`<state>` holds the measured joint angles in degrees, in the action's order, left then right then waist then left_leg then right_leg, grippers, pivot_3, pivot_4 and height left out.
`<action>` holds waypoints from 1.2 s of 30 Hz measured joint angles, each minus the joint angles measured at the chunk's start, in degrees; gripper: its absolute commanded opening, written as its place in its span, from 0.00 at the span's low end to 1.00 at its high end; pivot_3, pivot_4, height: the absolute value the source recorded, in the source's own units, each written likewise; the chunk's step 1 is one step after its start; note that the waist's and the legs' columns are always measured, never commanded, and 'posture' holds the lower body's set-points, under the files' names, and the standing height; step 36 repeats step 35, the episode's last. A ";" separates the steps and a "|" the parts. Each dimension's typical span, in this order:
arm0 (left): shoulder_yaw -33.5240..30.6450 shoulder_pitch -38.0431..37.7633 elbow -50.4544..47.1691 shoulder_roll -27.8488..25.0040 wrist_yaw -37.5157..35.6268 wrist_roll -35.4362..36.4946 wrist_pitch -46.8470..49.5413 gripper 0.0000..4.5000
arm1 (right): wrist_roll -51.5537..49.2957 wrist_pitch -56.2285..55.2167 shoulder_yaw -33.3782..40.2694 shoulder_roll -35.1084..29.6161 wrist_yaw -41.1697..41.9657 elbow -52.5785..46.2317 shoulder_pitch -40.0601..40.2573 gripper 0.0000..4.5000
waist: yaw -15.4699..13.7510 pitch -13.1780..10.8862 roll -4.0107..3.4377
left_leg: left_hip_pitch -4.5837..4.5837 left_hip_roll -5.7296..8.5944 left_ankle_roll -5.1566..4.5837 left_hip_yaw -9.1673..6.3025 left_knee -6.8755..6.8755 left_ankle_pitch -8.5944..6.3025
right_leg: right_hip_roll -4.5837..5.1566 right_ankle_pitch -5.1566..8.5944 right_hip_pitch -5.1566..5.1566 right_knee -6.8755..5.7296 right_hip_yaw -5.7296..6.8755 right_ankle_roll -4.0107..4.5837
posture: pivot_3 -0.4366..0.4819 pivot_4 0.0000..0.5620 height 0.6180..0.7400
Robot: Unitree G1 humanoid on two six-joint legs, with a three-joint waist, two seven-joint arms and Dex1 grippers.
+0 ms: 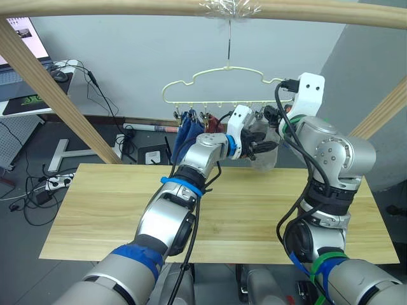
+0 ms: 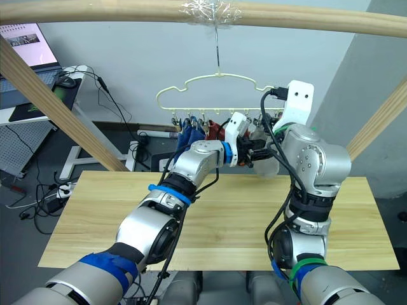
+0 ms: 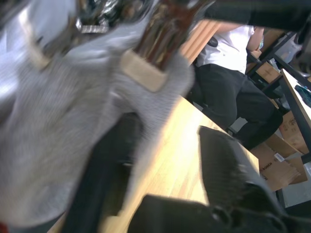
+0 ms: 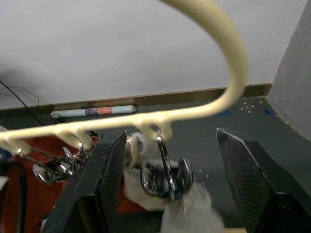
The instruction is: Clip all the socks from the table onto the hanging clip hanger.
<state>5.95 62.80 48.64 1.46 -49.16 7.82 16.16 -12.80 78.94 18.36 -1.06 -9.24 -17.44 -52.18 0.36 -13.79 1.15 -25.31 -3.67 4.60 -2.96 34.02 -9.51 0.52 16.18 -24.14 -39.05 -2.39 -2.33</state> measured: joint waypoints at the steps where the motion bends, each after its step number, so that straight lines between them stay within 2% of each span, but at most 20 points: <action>1: 0.03 -0.63 -1.46 -0.44 -0.28 0.03 0.65 0.77 | -0.12 0.89 0.12 -0.24 0.49 -1.10 0.26 0.68 | 0.01 0.00 0.00 | 0.00 0.00 0.00 0.00 0.00 0.00 | 0.00 0.00 0.00 -0.01 0.00 0.00 | 0.51 0.37 1.00; 4: -0.02 -3.77 -6.99 -1.91 -0.43 0.60 3.33 0.99 | -0.87 3.64 0.20 -1.41 2.14 -4.70 1.72 0.68 | 0.18 0.01 -0.02 | 0.02 -0.01 0.00 -0.02 0.00 0.00 | 0.00 0.00 0.01 -0.03 0.00 0.00 | 0.50 0.36 1.00; 7: -0.59 -8.64 -13.91 -3.66 -0.71 2.86 8.24 1.00 | -1.86 6.35 0.22 -2.95 4.07 -8.69 4.39 0.68 | 0.37 0.02 -0.03 | 0.02 -0.01 0.01 -0.02 0.02 0.00 | 0.00 0.00 0.01 -0.04 0.00 0.00 | 0.49 0.36 1.00; 11: -1.43 -18.94 -27.27 -7.87 -1.58 6.81 15.05 1.00 | -2.62 7.92 -0.18 -6.42 7.40 -16.51 12.58 0.68 | 0.95 0.03 -0.05 | 0.02 -0.01 0.02 -0.03 0.02 0.01 | 0.01 0.00 0.02 -0.04 -0.01 0.00 | 0.48 0.34 1.00; 16: -1.92 -33.85 -41.43 -15.34 -0.22 7.98 19.35 1.00 | -5.80 6.25 -0.43 -9.02 13.68 -26.93 29.80 0.68 | 1.48 0.10 -0.11 | 0.27 -0.03 0.02 -0.02 0.01 0.01 | 0.01 0.00 0.16 -0.11 -0.05 0.00 | 0.48 0.31 1.00; 18: -2.33 -37.76 -44.43 -16.82 0.80 8.14 19.85 1.00 | -6.43 4.23 -1.64 -10.04 15.63 -28.51 35.89 0.68 | 1.48 0.11 -0.11 | 0.30 -0.01 0.02 -0.01 0.05 0.01 | 0.01 0.00 0.18 -0.16 -0.07 0.00 | 0.49 0.30 1.00; 21: -5.48 -46.65 -50.99 -18.07 3.38 8.99 17.08 1.00 | -6.44 -3.45 -4.96 -12.16 18.68 -31.92 49.70 0.68 | 1.45 0.32 -0.12 | 0.64 -0.02 0.03 -0.02 0.06 0.00 | 0.03 0.07 0.63 0.04 -0.06 -0.13 | 0.51 0.29 1.00; 26: -11.34 -55.87 -54.42 -18.97 8.74 9.01 11.75 1.00 | -6.21 -16.49 -7.51 -11.07 21.22 -31.68 63.78 0.68 | 1.33 0.75 0.00 | 0.70 -0.04 0.03 -0.04 0.49 0.00 | 0.03 0.08 0.81 0.02 -0.08 -0.18 | 0.55 0.29 1.00; 32: -14.67 -61.45 -57.32 -21.54 11.19 9.49 9.48 1.00 | -5.37 -26.80 -9.32 -11.08 22.09 -28.12 71.47 0.68 | 1.23 1.57 0.32 | 0.67 0.00 0.04 0.10 0.85 0.00 | 0.15 0.13 0.94 0.12 -0.28 0.13 | 0.58 0.29 1.00; 36: -15.38 -62.67 -57.33 -21.48 11.98 10.02 8.73 1.00 | -4.95 -29.44 -9.72 -11.56 22.44 -26.49 72.26 0.68 | 0.99 1.65 0.34 | 0.67 0.02 0.04 0.13 0.85 0.00 | 0.20 0.12 0.93 0.12 -0.26 0.14 | 0.58 0.29 1.00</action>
